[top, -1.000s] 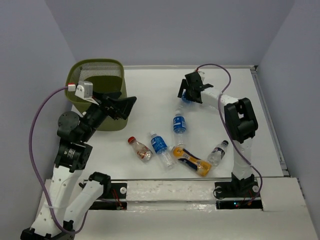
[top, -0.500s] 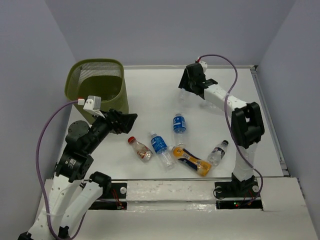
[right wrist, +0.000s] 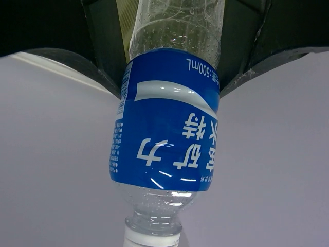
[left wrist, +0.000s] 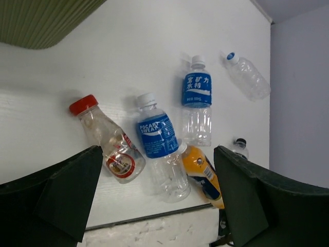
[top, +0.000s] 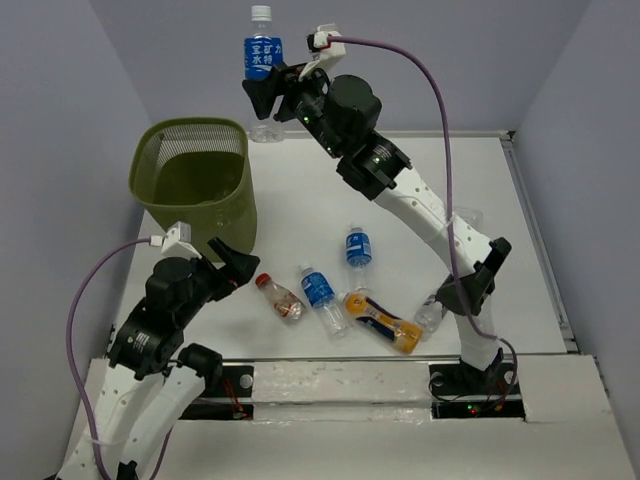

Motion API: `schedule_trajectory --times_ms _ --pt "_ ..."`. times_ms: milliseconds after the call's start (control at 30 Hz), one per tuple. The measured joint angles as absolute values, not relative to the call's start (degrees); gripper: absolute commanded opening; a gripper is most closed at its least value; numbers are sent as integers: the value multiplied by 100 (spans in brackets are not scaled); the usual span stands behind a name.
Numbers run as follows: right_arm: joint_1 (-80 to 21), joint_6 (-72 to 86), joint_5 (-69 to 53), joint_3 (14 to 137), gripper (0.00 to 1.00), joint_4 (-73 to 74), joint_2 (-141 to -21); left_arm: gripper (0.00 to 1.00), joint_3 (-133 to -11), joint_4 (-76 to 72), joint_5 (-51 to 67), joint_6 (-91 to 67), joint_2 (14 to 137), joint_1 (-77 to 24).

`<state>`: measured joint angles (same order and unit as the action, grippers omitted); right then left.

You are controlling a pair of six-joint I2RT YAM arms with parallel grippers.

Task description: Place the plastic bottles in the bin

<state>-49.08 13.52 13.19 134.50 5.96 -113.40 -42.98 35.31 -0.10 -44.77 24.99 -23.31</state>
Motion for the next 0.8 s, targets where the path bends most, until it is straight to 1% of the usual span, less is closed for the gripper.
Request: schedule_trajectory --times_ms 33,100,267,433,567,600,667,700,800 --pt "-4969 1280 1155 13898 49 563 -11627 99 -4289 3605 -3 -4519 2523 -2346" --pt "-5000 1219 963 14396 49 397 -12020 99 -4112 3693 102 -4619 2663 -2392" --pt "-5105 1129 478 14693 48 -349 -12901 99 -3336 3791 467 -4831 3186 -2473" --pt "-5336 987 137 15085 47 -888 -13885 99 -3096 3691 567 -4928 3406 -2477" --pt "-5513 908 -51 15026 73 -1103 -14258 99 -3002 3411 556 -4991 3485 -2477" --pt "-5555 854 -91 14890 84 -1155 -14252 99 -2934 3271 552 -5009 3527 -2477" --pt "-5601 819 -137 14713 90 -1267 -14217 99 -2814 3133 550 -5030 3594 -2477" --pt "-5627 768 -158 14545 95 -1310 -14153 99 -2740 3052 552 -5050 3629 -2477" --pt "-5686 707 -193 14175 97 -1332 -13976 99 -2523 2897 541 -5133 3708 -2477"
